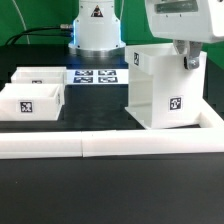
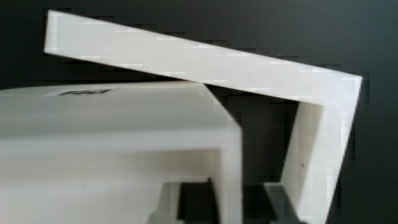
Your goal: Assemble drawer
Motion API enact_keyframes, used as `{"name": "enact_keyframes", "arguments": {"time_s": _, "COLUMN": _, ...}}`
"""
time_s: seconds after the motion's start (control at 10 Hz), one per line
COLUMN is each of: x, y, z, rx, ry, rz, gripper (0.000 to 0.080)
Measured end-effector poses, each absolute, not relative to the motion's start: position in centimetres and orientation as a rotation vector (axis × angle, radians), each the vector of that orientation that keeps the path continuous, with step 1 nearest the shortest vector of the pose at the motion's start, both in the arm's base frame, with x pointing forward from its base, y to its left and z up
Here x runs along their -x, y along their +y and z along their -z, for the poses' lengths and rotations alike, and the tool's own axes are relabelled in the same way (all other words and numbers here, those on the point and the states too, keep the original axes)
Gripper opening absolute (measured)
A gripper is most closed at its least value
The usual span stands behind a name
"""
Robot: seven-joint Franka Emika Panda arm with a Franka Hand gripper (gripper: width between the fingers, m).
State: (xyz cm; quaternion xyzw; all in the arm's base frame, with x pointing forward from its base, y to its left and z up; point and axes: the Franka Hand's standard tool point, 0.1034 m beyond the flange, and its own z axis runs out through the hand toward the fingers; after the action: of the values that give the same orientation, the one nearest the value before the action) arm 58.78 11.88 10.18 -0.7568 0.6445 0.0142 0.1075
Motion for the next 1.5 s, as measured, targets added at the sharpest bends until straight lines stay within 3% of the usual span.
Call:
{"name": "enact_keyframes", "arguments": {"time_s": 0.4, "x": -58.8, "y": 11.8, "z": -10.1, "rx": 2.179, "ry": 1.944, "rz": -0.056, "gripper": 0.0041}}
{"name": "enact_keyframes", "arguments": {"time_s": 1.2, "x": -65.2, "y": 11.6, "z": -9.8, "rx": 2.086, "ry": 2.017, "rz": -0.111, "gripper": 0.0041}}
{"name": "enact_keyframes", "arguments": {"time_s": 1.5, "x": -65.2, "y": 11.7, "z": -9.8, "rx": 2.093, "ry": 2.019, "rz": -0.129, "gripper": 0.0041}}
